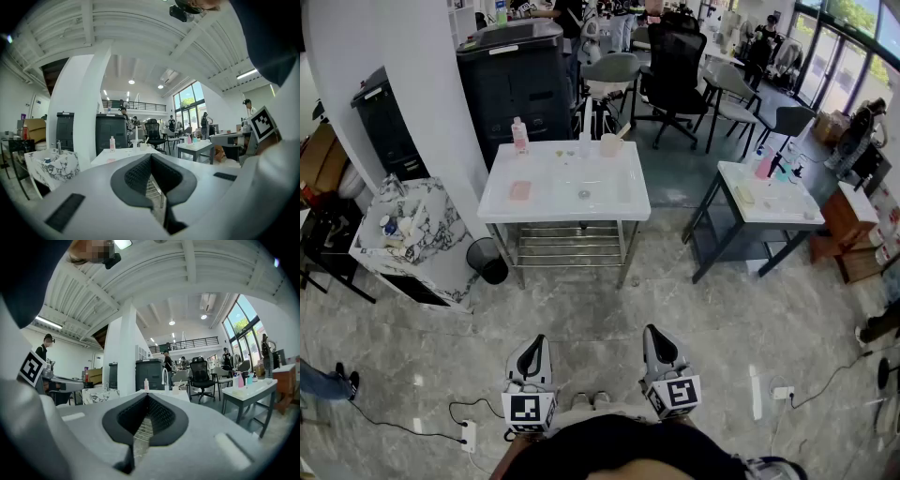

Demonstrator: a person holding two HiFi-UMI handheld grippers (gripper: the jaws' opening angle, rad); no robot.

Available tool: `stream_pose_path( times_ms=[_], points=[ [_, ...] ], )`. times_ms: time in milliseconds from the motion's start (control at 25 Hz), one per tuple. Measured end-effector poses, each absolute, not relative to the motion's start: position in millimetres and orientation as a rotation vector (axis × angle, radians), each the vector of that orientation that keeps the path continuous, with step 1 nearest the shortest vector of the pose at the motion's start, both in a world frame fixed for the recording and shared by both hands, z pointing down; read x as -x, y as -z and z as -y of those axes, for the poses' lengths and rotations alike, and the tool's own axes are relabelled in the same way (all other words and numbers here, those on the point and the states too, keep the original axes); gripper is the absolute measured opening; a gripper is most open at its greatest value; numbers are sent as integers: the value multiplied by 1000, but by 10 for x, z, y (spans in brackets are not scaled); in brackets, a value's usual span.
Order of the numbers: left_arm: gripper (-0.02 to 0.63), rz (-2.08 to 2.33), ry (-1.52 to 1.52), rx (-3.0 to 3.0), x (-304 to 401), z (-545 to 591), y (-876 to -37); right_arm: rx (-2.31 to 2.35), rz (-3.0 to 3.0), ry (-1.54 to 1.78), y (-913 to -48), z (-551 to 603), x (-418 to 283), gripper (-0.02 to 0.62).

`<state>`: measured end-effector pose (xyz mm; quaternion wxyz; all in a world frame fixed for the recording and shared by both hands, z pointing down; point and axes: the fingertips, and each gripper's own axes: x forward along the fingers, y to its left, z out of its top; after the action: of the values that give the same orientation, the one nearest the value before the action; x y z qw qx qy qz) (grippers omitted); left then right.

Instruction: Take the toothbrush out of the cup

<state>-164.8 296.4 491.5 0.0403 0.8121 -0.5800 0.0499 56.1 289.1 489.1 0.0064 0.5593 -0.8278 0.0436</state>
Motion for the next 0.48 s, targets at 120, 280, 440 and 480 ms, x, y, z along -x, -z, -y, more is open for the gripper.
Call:
stream_pose_path(
  times_ms=[120, 280, 440, 480],
  points=[
    [3, 1775, -199, -2487, 1640, -2956, -4951, -1743, 2593, -147, -4904, -2880, -589, 5],
    [3, 1781, -203, -2491, 1635, -2960, -4941, -1744, 2633, -135, -4872, -2871, -572, 5],
    [3, 1794, -176, -2469, 1623, -2972, -4933, -1739, 2622, -160, -4912, -2869, -590, 4],
    [3, 1796, -178, -2465, 1632, -2977, -4941, -1737, 2622, -160, -4915, -2868, -589, 4]
  ],
)
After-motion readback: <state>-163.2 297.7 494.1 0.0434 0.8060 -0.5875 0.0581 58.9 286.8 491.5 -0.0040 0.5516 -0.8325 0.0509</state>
